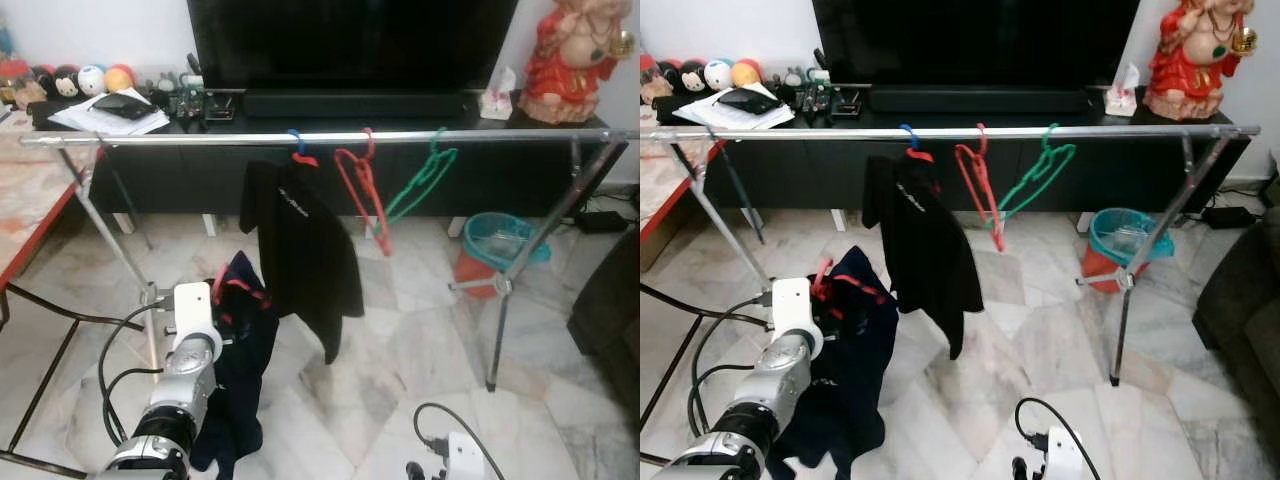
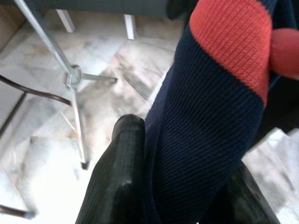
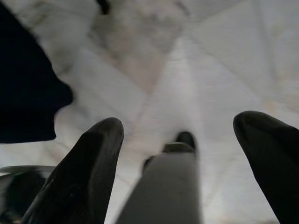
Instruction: Hang hanger
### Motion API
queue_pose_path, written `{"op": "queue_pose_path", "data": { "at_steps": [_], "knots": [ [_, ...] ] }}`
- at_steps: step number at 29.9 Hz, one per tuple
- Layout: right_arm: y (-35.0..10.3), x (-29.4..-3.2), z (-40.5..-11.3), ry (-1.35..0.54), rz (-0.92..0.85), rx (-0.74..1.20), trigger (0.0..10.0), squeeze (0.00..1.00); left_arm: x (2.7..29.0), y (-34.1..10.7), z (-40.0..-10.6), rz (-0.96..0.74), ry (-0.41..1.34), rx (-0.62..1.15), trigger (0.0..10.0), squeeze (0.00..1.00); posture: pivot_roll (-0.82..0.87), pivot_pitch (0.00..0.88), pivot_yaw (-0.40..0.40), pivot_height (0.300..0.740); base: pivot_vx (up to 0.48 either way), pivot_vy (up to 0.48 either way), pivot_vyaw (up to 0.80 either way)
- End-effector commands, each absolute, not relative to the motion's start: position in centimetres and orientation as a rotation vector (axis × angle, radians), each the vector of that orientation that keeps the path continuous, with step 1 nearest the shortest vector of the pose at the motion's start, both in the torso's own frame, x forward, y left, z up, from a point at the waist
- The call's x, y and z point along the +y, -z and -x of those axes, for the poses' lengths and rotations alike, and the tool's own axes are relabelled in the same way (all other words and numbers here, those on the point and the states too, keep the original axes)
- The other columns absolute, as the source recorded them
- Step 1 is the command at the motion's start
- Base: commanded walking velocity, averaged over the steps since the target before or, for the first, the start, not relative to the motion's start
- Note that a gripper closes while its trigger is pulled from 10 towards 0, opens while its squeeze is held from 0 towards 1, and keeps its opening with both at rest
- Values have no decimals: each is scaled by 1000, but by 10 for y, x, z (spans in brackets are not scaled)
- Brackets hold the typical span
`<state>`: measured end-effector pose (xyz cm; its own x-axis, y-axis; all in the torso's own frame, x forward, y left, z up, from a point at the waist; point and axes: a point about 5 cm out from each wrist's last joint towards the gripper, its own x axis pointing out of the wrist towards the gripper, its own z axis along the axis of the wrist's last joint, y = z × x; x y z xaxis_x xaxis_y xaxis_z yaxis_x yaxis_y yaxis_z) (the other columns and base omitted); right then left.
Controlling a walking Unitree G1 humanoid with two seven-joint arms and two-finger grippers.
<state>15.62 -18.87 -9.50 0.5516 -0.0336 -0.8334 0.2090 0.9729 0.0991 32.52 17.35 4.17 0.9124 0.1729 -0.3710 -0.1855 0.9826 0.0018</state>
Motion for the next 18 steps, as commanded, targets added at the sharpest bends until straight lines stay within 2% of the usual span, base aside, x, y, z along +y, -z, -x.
{"op": "queue_pose_path", "data": {
  "at_steps": [1, 8, 18],
  "knots": [
    [95, -190, -156, 144, -192, 984, 10000, 0, 176, -49, -329, 13, -193, 340, 10000, 0, -7, 21, -19, 740, 0, -240, 0],
    [95, -190, -156, 152, -201, 984, 10000, 0, 184, -51, -329, 1, -267, 328, 10000, 0, -7, 25, -24, 740, 0, 0, 0],
    [95, -191, -155, 156, -207, 986, 10000, 0, 212, -64, -330, -7, -417, 255, 10000, 0, -4, 26, -28, 740, 0, 0, 0]
  ]
}}
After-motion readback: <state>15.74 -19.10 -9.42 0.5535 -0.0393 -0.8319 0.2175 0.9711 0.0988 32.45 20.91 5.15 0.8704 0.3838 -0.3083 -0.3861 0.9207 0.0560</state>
